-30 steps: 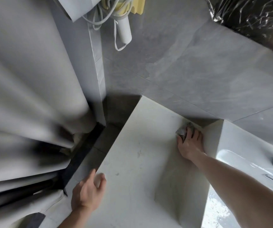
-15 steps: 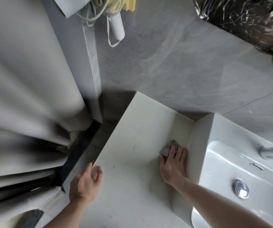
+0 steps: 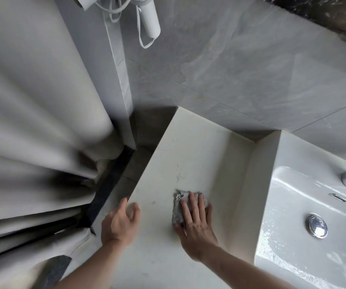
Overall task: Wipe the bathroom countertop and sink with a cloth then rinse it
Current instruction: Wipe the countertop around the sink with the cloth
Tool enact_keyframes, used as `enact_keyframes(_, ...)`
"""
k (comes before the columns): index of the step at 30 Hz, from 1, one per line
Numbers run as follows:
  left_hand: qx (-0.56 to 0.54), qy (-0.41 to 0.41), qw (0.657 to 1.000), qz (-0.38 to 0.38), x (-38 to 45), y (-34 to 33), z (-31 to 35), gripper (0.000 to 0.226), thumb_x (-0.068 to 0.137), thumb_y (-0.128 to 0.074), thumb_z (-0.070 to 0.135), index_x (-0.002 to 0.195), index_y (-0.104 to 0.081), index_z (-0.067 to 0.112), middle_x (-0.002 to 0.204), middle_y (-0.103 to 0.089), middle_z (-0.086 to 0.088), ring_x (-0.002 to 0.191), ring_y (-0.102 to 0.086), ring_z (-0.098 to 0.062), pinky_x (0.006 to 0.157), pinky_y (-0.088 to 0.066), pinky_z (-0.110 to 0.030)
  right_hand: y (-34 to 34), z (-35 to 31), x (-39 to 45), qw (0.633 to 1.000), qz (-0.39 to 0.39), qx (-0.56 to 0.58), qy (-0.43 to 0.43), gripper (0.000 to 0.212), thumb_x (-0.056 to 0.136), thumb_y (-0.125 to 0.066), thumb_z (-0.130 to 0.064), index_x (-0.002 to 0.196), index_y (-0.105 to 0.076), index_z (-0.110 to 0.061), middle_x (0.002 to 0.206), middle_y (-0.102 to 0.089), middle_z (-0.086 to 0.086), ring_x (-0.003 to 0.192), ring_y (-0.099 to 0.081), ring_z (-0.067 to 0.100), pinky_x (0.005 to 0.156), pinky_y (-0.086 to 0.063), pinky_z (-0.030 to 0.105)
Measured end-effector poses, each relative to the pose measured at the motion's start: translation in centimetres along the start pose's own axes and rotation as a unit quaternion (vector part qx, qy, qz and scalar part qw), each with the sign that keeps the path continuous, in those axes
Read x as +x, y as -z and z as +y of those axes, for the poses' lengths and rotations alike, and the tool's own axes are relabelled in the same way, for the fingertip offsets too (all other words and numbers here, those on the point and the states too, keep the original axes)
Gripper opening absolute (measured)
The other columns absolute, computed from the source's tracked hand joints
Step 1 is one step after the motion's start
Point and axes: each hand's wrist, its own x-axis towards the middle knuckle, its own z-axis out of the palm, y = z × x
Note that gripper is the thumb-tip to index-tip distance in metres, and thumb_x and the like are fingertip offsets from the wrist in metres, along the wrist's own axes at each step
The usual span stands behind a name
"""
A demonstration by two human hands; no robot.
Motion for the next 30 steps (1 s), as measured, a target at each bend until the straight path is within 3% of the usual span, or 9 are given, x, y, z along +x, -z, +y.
enact_keyframes(3, 0.006, -0.004, 1.000, -0.006, -0.1, 0.1, 0.0, 0.051, 0.094, -0.040, 0.058, 0.134, -0.053, 0.029, 0.124, -0.068, -0.008, 0.109, -0.063, -0.036, 0.092, -0.048, -0.040, 2.3, 0.5, 4.4, 0.998, 0.003, 0.059, -0.002, 0.071, 0.103, -0.025, -0.053, 0.164, -0.001, -0.026, 0.171, 0.014, 0.008, 0.156, 0.020, 0.033, 0.126, 0.003, 0.056)
enact_keyframes(6, 0.005, -0.007, 1.000, -0.006, 0.0, 0.2, 0.0, 0.046, 0.094, -0.041, 0.056, 0.129, -0.054, 0.029, 0.123, -0.068, -0.007, 0.104, -0.065, -0.037, 0.087, -0.050, -0.040, 4.5, 0.5, 9.2, 0.992, 0.046, 0.114, -0.032, 0.065, 0.105, -0.032, -0.044, 0.164, -0.015, -0.023, 0.173, 0.001, 0.010, 0.158, 0.010, 0.033, 0.128, 0.001, 0.049)
enact_keyframes(10, 0.009, -0.008, 1.000, -0.009, 0.0, 0.2, 0.0, 0.047, 0.095, -0.042, 0.053, 0.132, -0.054, 0.028, 0.126, -0.067, -0.008, 0.107, -0.064, -0.037, 0.090, -0.050, -0.040, 6.1, 2.1, 12.0, 0.990, 0.060, 0.125, -0.031, 0.067, 0.101, -0.049, -0.013, 0.162, -0.024, -0.027, 0.172, -0.010, 0.004, 0.159, -0.001, 0.028, 0.129, -0.015, 0.041)
enact_keyframes(12, 0.006, -0.008, 1.000, -0.009, 0.0, 0.3, 0.0, 0.047, 0.096, -0.042, 0.052, 0.134, -0.053, 0.027, 0.127, -0.067, -0.010, 0.108, -0.064, -0.039, 0.090, -0.049, -0.042, 7.4, 3.8, 11.8, 0.990, 0.054, 0.126, -0.021, 0.077, 0.094, -0.048, 0.003, 0.161, -0.029, -0.029, 0.171, -0.018, -0.007, 0.159, -0.008, 0.018, 0.123, -0.027, 0.033)
enact_keyframes(14, 0.005, -0.010, 1.000, -0.010, 0.0, 0.3, 0.0, 0.046, 0.096, -0.040, 0.052, 0.133, -0.053, 0.028, 0.124, -0.067, -0.012, 0.105, -0.064, -0.039, 0.088, -0.050, -0.042, 9.2, 6.1, 11.1, 0.992, 0.042, 0.116, -0.025, 0.081, 0.087, -0.047, 0.008, 0.159, -0.035, -0.026, 0.168, -0.025, -0.009, 0.158, -0.013, 0.015, 0.120, -0.037, 0.036)
enact_keyframes(18, 0.006, -0.015, 1.000, -0.012, 0.1, 0.1, -0.2, 0.045, 0.096, -0.037, 0.053, 0.133, -0.050, 0.030, 0.121, -0.068, -0.013, 0.104, -0.064, -0.041, 0.088, -0.049, -0.043, 13.7, 11.7, 10.2, 0.993, 0.082, 0.050, -0.067, 0.061, 0.093, -0.026, -0.008, 0.150, -0.048, -0.016, 0.158, -0.042, 0.003, 0.154, -0.027, 0.027, 0.118, -0.038, 0.040)
enact_keyframes(21, 0.019, -0.016, 1.000, -0.013, 0.4, -0.3, -0.5, 0.048, 0.096, -0.035, 0.055, 0.134, -0.050, 0.029, 0.119, -0.069, -0.014, 0.105, -0.064, -0.040, 0.091, -0.048, -0.044, 16.6, 16.0, 11.5, 0.989, 0.109, -0.063, -0.083, 0.039, 0.102, -0.043, -0.010, 0.135, -0.061, -0.003, 0.139, -0.058, 0.019, 0.144, -0.039, 0.041, 0.119, -0.031, 0.042)
enact_keyframes(25, 0.030, -0.022, 0.999, -0.014, 0.7, -0.7, -0.8, 0.047, 0.096, -0.032, 0.058, 0.129, -0.050, 0.030, 0.111, -0.070, -0.018, 0.101, -0.064, -0.041, 0.087, -0.049, -0.045, 19.7, 18.4, 11.8, 0.952, -0.038, -0.256, -0.165, 0.036, 0.095, -0.052, -0.019, 0.127, -0.070, -0.016, 0.133, -0.064, 0.010, 0.133, -0.046, 0.032, 0.122, -0.022, 0.040)
enact_keyframes(30, 0.026, -0.034, 0.999, -0.006, 0.5, -0.5, -0.6, 0.052, 0.096, -0.033, 0.057, 0.134, -0.051, 0.026, 0.119, -0.068, -0.019, 0.103, -0.063, -0.043, 0.088, -0.048, -0.045, 17.5, 15.6, 8.0, 0.911, -0.122, -0.373, -0.125, 0.043, 0.088, -0.051, -0.032, 0.124, -0.071, -0.022, 0.128, -0.067, 0.000, 0.132, -0.043, 0.030, 0.119, -0.020, 0.042)
